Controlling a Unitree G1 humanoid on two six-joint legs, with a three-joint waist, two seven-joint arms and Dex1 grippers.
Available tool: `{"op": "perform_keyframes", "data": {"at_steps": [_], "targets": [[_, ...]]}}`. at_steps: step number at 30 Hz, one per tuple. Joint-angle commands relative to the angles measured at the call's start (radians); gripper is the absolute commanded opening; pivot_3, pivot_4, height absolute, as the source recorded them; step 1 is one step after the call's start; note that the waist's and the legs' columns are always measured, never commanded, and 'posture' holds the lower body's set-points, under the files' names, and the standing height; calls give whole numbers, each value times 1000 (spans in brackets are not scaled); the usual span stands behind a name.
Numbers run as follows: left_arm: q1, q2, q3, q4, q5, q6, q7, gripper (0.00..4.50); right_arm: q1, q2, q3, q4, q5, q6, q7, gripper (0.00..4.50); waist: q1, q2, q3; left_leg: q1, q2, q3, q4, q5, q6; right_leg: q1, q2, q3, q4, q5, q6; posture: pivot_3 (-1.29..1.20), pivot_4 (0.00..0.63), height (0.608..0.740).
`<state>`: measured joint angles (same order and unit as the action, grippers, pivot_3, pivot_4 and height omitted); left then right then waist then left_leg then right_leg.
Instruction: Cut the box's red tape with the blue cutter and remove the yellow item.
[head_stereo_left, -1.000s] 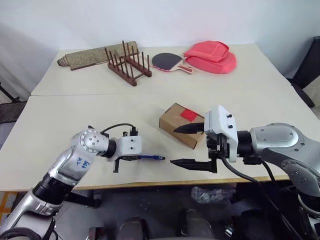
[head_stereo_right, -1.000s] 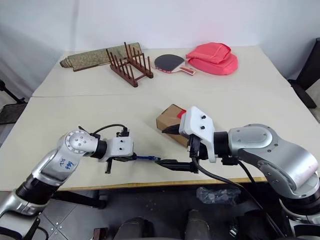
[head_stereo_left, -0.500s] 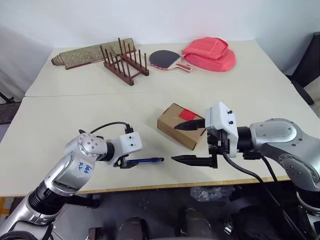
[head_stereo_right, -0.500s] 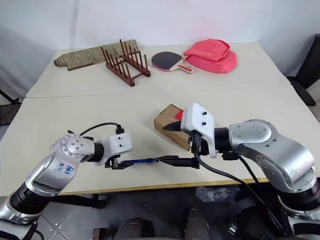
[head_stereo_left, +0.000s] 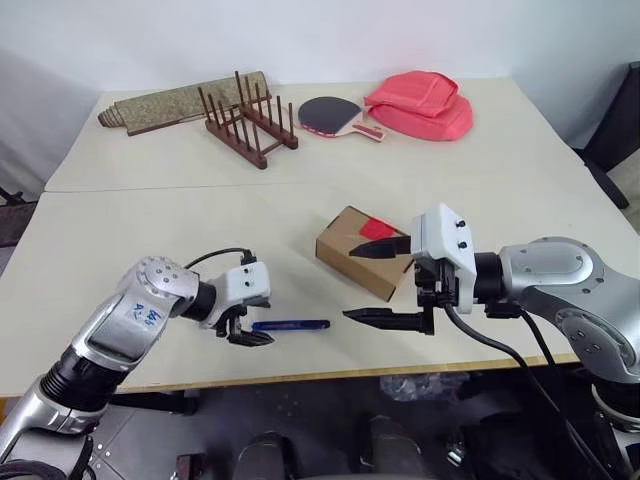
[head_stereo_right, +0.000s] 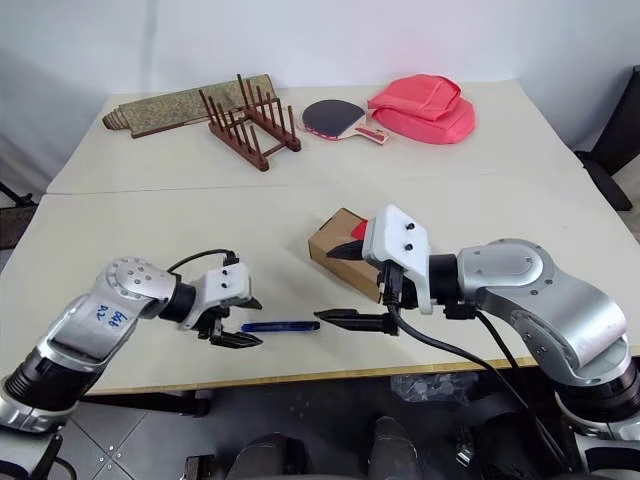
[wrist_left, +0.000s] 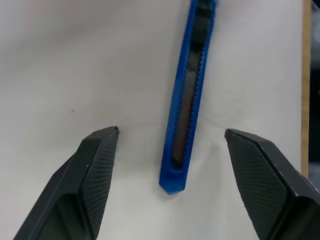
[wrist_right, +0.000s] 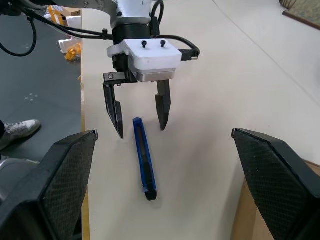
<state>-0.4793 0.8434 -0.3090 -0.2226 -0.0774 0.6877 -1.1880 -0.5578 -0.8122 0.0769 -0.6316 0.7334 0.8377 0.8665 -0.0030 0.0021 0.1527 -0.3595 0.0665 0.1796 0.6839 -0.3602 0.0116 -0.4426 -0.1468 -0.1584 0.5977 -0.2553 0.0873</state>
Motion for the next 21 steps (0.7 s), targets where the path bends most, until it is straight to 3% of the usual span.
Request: {"op": "perform_keyframes", "data": {"at_steps": [1, 7, 11, 18, 21], "targets": [[58, 20, -61, 90, 5, -82, -58, 3612, 5, 3, -9, -25, 4, -17, 5, 4500, -1, 0, 0, 0, 0, 0, 0, 0, 0, 0, 0, 0, 0, 0, 0, 0, 150, 740], [83, 8, -68, 189, 45, -263, -73, 3612, 9, 0, -12, -32, 13, -11, 4, 4500, 0, 0, 0, 1, 0, 1, 0, 0, 0, 0, 0, 0, 2, 0, 0, 0, 150, 740], [72, -21, -69, 255, 61, -379, -67, 2786, 2, 1, -8, -27, 12, -10, 5, 4500, 0, 0, -1, 2, 0, 2, 0, 0, 0, 0, 0, 1, 3, 0, 0, 0, 150, 740], [33, -58, -88, 322, 88, -466, -87, 2786, -11, 0, -3, -14, 6, -13, 16, 4500, 6, 2, -2, 2, 0, 2, 1, 0, 1, 0, -1, 1, 3, 0, 0, 0, 150, 740], [31, -67, -100, 330, 99, -498, -96, 2237, -16, 1, -1, -10, 2, -13, 19, 4500, 5, 2, -2, 2, -1, 2, 1, 0, 1, 1, -1, 1, 3, 0, 1, 0, 150, 740]]}}
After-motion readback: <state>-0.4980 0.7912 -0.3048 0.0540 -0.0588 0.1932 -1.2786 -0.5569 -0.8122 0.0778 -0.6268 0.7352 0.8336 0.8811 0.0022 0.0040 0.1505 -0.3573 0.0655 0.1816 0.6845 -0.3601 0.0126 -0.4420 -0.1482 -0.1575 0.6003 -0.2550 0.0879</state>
